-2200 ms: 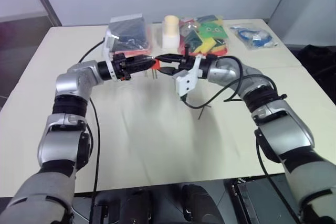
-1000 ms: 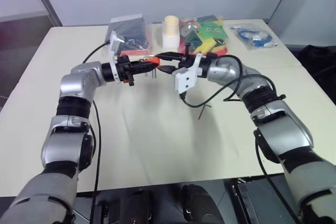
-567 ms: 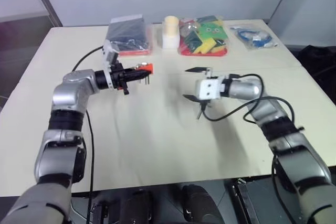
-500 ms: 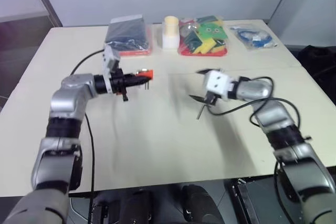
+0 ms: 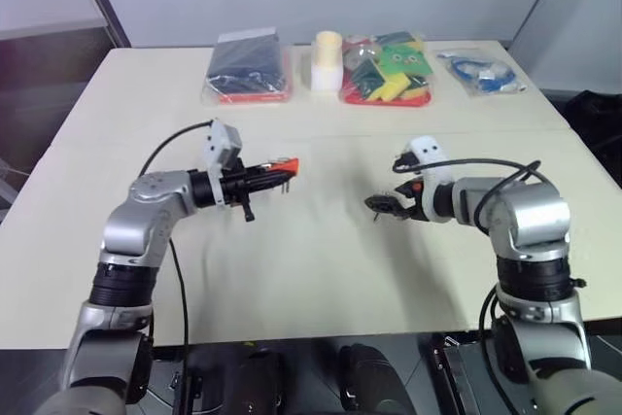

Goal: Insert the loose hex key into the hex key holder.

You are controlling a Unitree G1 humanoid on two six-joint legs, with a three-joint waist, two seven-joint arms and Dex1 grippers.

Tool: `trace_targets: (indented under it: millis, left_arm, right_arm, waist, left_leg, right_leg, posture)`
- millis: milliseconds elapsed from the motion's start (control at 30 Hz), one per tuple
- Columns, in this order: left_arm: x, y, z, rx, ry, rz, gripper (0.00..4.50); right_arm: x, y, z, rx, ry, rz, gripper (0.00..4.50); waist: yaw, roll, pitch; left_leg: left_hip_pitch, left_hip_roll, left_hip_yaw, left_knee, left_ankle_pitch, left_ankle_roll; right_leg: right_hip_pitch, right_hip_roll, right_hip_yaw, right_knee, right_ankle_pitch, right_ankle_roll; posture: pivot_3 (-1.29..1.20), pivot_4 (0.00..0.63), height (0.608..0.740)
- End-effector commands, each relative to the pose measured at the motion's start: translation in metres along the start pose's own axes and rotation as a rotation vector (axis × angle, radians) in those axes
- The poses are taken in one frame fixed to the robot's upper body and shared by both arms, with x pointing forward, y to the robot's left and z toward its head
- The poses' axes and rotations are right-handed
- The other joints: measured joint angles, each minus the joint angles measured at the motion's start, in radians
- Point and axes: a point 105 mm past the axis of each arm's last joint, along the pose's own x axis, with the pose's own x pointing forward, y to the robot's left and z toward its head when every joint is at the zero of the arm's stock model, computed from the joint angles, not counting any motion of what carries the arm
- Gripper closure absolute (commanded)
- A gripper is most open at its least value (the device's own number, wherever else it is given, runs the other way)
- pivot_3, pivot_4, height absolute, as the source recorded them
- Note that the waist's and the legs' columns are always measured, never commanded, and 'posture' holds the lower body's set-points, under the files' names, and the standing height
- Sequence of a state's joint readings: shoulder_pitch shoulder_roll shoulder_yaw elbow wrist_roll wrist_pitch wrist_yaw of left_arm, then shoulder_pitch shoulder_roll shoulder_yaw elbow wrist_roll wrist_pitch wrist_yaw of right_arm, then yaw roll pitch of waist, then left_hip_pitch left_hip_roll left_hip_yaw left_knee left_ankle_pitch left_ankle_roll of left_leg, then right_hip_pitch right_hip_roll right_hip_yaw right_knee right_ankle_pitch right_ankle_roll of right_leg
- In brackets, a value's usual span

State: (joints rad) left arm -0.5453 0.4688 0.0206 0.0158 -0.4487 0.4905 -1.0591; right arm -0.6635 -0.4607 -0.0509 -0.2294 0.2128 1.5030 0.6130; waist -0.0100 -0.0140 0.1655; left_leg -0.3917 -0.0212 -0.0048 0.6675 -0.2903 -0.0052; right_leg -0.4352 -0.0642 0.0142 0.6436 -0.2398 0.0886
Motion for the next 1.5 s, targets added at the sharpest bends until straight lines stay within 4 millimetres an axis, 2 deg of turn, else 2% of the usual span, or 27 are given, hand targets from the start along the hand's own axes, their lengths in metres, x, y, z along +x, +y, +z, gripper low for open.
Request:
trace_targets:
  millis: [33,267,433,567,600,633,867,1100,1333,1500]
  left_arm:
    - [0.003,-0.003,0.014,0.049,-0.047,-0.004,4.5]
    - [0.004,-0.003,0.011,0.049,-0.056,0.013,4.5]
    - [0.005,-0.001,0.01,0.055,-0.061,0.037,4.5]
    - [0.004,0.002,0.009,0.056,-0.067,0.061,4.5]
    - [0.004,0.002,0.009,0.055,-0.069,0.065,4.5]
    - [0.004,0.002,0.009,0.055,-0.07,0.067,4.5]
    - [0.003,0.003,0.01,0.055,-0.079,0.092,4.5]
    - [0.001,0.006,0.008,0.053,-0.08,0.121,4.5]
    - [0.001,0.007,0.008,0.054,-0.081,0.127,4.5]
    - [0.0,0.007,0.008,0.056,-0.077,0.129,4.5]
  right_arm:
    - [0.0,-0.002,0.0,0.033,0.005,-0.014,0.06]
    - [0.007,0.009,-0.01,0.055,0.049,0.019,0.06]
    - [0.02,0.016,-0.017,0.084,0.075,0.037,0.06]
    - [0.039,0.014,-0.027,0.091,0.105,0.007,0.06]
    - [0.043,0.012,-0.029,0.091,0.113,-0.004,0.56]
    - [0.046,0.01,-0.032,0.089,0.119,-0.017,0.86]
    - [0.061,0.003,-0.052,0.035,0.174,-0.046,4.48]
    - [0.071,0.004,-0.066,0.035,0.213,-0.026,4.48]
    - [0.078,0.008,-0.077,0.001,0.258,0.002,4.48]
    - [0.081,0.018,-0.077,0.056,0.261,0.067,4.48]
  waist:
    - [-0.001,0.0,0.0]
    - [-0.003,0.0,0.0]
    - [-0.004,0.0,0.0]
    - [-0.006,-0.002,-0.001]
    - [-0.008,-0.002,-0.002]
    - [-0.01,-0.003,-0.002]
    - [-0.013,-0.006,-0.004]
    - [-0.013,-0.011,-0.008]
    - [-0.022,-0.018,-0.018]
    - [-0.035,-0.018,-0.02]
  left_leg:
    - [0.0,0.0,0.0,0.0,0.0,0.0]
    - [0.0,0.0,0.0,0.0,0.0,0.0]
    - [0.0,0.0,0.0,0.0,0.0,0.0]
    - [0.001,0.0,0.0,0.0,0.0,0.0]
    - [0.002,0.0,0.0,0.0,0.0,0.0]
    - [0.003,0.0,0.0,0.0,0.0,0.0]
    - [0.011,0.001,0.0,-0.001,0.0,0.0]
    - [0.021,0.004,-0.001,-0.003,-0.001,0.001]
    - [0.023,0.006,-0.001,-0.004,-0.001,0.002]
    - [0.023,0.007,-0.001,-0.005,-0.001,0.002]
  right_leg:
    - [0.0,0.0,0.0,0.0,0.0,0.0]
    - [0.0,0.001,0.0,0.0,0.0,0.0]
    - [0.0,0.002,0.0,0.0,0.0,0.0]
    - [0.001,0.002,0.0,0.0,0.0,0.0]
    - [0.002,0.002,0.0,0.0,0.0,0.0]
    - [0.003,0.002,0.0,0.0,0.0,0.0]
    - [0.01,0.002,0.0,-0.001,0.0,0.0]
    - [0.024,0.004,-0.002,-0.01,0.0,0.0]
    - [0.026,0.004,-0.002,-0.011,0.0,-0.001]
    - [0.026,0.003,-0.002,-0.013,-0.001,-0.003]
  posture:
    - [0.0,0.15,0.74]
    - [0.0,0.15,0.74]
    - [0.0,0.15,0.74]
    - [0.0,0.15,0.74]
    - [0.0,0.15,0.74]
    - [0.0,0.15,0.74]
    - [0.0,0.15,0.74]
    - [0.0,0.15,0.74]
    - [0.0,0.15,0.74]
    - [0.0,0.15,0.74]
